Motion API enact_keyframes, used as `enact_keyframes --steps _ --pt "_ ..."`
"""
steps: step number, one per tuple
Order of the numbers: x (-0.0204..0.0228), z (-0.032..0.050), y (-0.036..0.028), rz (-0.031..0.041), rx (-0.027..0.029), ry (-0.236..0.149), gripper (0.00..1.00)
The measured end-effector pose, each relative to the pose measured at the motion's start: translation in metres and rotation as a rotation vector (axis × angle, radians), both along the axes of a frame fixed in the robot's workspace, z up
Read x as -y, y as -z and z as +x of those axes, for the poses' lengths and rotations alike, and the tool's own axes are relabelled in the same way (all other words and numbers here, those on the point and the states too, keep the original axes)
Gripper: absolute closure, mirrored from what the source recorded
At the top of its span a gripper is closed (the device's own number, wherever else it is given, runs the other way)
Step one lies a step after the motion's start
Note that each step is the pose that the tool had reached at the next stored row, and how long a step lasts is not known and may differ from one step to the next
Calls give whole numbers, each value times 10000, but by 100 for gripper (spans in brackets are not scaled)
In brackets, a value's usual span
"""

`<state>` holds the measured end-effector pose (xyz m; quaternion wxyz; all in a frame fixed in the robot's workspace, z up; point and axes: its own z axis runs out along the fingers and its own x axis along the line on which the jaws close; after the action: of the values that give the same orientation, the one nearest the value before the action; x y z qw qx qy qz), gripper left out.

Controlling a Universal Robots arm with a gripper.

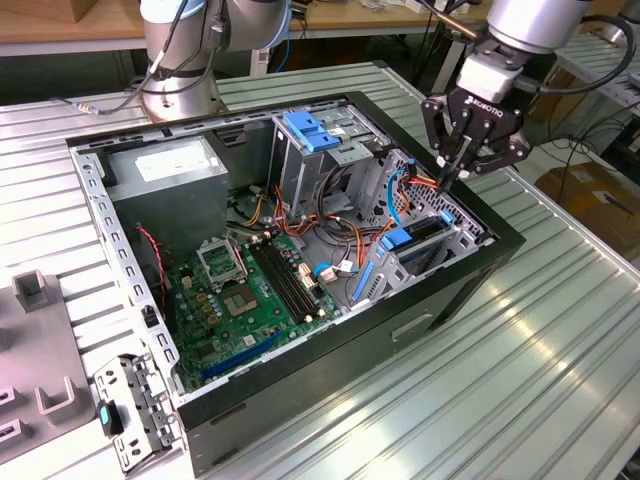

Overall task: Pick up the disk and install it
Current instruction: 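Insert the first disk wire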

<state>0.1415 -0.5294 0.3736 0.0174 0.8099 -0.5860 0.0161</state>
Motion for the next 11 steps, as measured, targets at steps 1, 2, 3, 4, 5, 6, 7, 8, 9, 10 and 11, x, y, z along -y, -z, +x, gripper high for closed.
enact_keyframes --steps 1,2,3,4,5,6,7,8,9,10,11 --pt "0 0 1 0 -1 112 84" --pt "-1 -1 2 -1 -1 252 84" --pt "-1 -1 3 -2 -1 395 84" --pt "-1 -1 4 -3 -1 562 84" --pt "-1 -1 6 -3 -1 728 84" --pt "-1 -1 9 -2 -1 925 84" --pt "-1 -1 12 -1 -1 1111 84" --pt "-1 -1 14 -3 -1 1279 84" --pt "-1 -1 16 -2 -1 1434 84" --pt "-1 -1 18 -2 -1 1617 84" --pt "-1 -1 21 -1 -1 1881 84"
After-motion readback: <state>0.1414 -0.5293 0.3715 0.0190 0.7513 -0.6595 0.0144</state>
